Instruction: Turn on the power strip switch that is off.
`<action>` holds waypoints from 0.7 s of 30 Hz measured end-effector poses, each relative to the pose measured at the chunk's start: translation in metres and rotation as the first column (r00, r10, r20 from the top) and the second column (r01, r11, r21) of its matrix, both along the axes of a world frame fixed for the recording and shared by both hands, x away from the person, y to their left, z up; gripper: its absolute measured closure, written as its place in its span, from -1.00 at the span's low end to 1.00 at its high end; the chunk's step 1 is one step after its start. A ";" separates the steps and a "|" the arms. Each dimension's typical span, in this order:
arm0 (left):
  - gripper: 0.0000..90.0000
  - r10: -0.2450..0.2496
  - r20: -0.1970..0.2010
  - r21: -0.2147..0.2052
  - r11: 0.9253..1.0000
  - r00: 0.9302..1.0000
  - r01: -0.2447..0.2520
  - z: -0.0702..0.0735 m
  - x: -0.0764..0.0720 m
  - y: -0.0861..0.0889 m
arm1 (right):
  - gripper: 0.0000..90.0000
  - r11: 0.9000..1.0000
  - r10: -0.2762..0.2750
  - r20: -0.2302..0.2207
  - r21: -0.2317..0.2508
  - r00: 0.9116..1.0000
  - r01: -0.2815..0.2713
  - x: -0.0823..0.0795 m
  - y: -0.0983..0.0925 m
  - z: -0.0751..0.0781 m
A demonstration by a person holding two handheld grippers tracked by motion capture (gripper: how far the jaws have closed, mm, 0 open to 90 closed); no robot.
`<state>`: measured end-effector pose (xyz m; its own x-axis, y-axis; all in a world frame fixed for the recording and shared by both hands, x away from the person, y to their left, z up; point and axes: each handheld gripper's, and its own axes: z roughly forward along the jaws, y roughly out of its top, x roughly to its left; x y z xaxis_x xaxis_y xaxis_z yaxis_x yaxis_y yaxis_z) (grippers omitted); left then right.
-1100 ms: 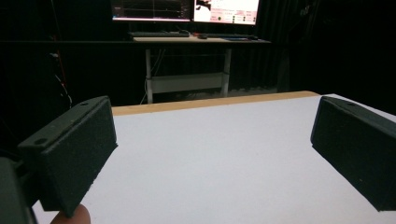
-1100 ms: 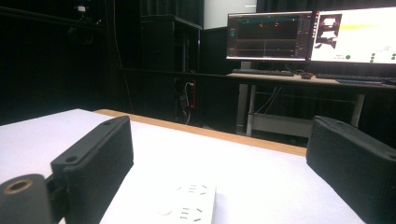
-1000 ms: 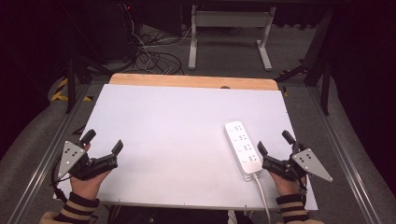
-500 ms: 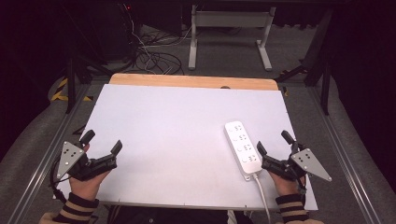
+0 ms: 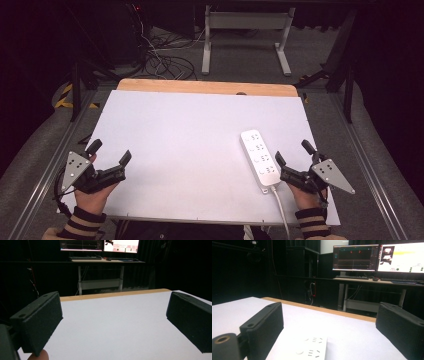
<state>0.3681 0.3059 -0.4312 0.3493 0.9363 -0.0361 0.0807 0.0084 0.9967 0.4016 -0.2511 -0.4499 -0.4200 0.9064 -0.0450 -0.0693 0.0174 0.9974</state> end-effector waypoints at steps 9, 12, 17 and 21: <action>-0.98 0.000 0.000 0.000 1.000 1.000 0.000 0.000 0.000 0.000 | -0.81 1.000 0.000 -0.008 -0.004 1.000 0.000 0.000 0.001 0.000; -0.98 0.001 -0.002 0.000 1.000 1.000 -0.001 0.000 0.000 0.000 | -0.81 1.000 0.000 -0.008 -0.005 1.000 0.000 0.000 0.001 0.000; -0.97 0.000 -0.003 0.001 1.000 1.000 0.000 0.000 0.000 0.000 | -0.80 1.000 0.002 -0.009 -0.004 1.000 -0.002 0.000 0.001 0.000; -0.97 -0.001 -0.004 -0.001 1.000 1.000 0.001 0.000 0.000 0.000 | -0.80 1.000 0.001 -0.010 -0.007 1.000 -0.001 0.000 0.001 -0.001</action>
<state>0.3685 0.3059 -0.4315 0.3498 0.9361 -0.0380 0.0845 0.0089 0.9964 0.4019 -0.2499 -0.4505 -0.4210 0.9058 -0.0474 -0.0596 0.0245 0.9979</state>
